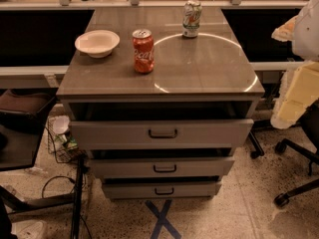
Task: Pick 7up can
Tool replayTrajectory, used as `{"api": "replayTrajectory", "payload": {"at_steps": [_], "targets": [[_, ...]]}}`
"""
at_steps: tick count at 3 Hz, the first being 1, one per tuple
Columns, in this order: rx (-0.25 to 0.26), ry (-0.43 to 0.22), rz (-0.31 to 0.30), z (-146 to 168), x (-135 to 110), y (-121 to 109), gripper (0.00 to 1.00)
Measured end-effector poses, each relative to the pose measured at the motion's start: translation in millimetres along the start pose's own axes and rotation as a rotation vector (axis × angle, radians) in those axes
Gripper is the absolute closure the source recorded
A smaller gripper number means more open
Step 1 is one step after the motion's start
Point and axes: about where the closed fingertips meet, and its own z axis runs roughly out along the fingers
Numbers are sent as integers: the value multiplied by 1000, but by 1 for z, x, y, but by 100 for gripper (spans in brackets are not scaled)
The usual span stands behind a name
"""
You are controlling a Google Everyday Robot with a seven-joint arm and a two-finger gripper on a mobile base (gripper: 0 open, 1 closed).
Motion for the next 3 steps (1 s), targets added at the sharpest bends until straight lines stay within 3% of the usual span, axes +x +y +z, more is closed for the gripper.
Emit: {"api": "replayTrajectory", "payload": {"at_steps": [2,3], "targets": [[19,-25,27,-2,0,-4,0],[89,-102,106,7,1,-30,0]]}}
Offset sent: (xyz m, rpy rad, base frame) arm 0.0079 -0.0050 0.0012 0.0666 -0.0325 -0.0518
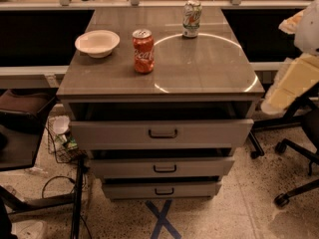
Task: Pick 7up can
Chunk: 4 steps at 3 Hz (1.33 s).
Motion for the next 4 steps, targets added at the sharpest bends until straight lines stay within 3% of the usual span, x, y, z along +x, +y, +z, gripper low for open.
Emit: {"api": "replayTrajectory", "payload": {"at_steps": [1,2,3,4], "targets": [[91,-131,87,13,-3,-37,0],[182,-342,129,26,-36,-93,0],[257,-631,207,46,-88,-153,0],[261,-777,260,62,-114,-176,0]]}}
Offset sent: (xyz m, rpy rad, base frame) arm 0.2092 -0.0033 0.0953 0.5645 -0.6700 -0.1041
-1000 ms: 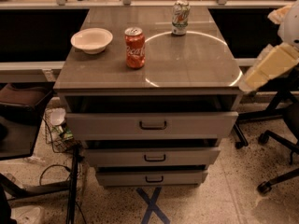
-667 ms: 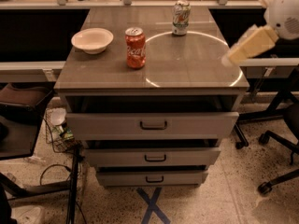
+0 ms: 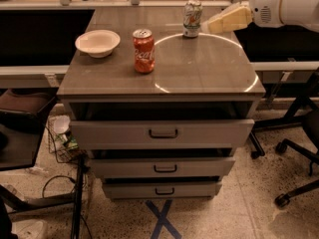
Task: Pick 7up can
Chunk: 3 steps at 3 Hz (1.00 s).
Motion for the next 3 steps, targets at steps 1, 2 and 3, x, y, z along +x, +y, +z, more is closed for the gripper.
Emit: {"api": "replayTrajectory", "payload": {"at_steps": [1,2,3], "targets": [[-1,-9,10,4,1,0,0],[1,-21,18,5,0,2,0],[-13,-25,72,41,17,3,0]]}}
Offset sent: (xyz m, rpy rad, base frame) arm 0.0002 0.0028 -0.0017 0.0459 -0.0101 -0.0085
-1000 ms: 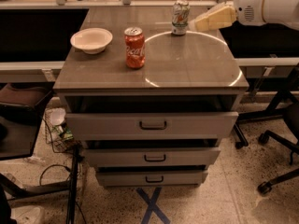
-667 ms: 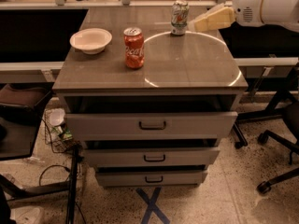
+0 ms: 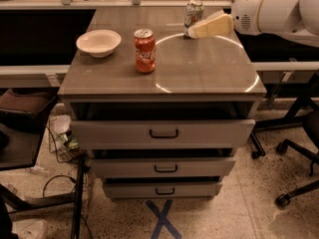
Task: Pick 7up can
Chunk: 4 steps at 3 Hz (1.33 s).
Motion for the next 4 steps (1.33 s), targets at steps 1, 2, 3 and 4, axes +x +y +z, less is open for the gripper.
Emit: {"api": "replayTrajectory", "payload": {"at_steps": [1,2,3,4], "targets": [[0,-1,84,54,41,-18,0],[-5,-19,135,83,72,-30,0],[2,-54,169,104,97,-44,0],[16,-113,173,124,105,-59,0]]}}
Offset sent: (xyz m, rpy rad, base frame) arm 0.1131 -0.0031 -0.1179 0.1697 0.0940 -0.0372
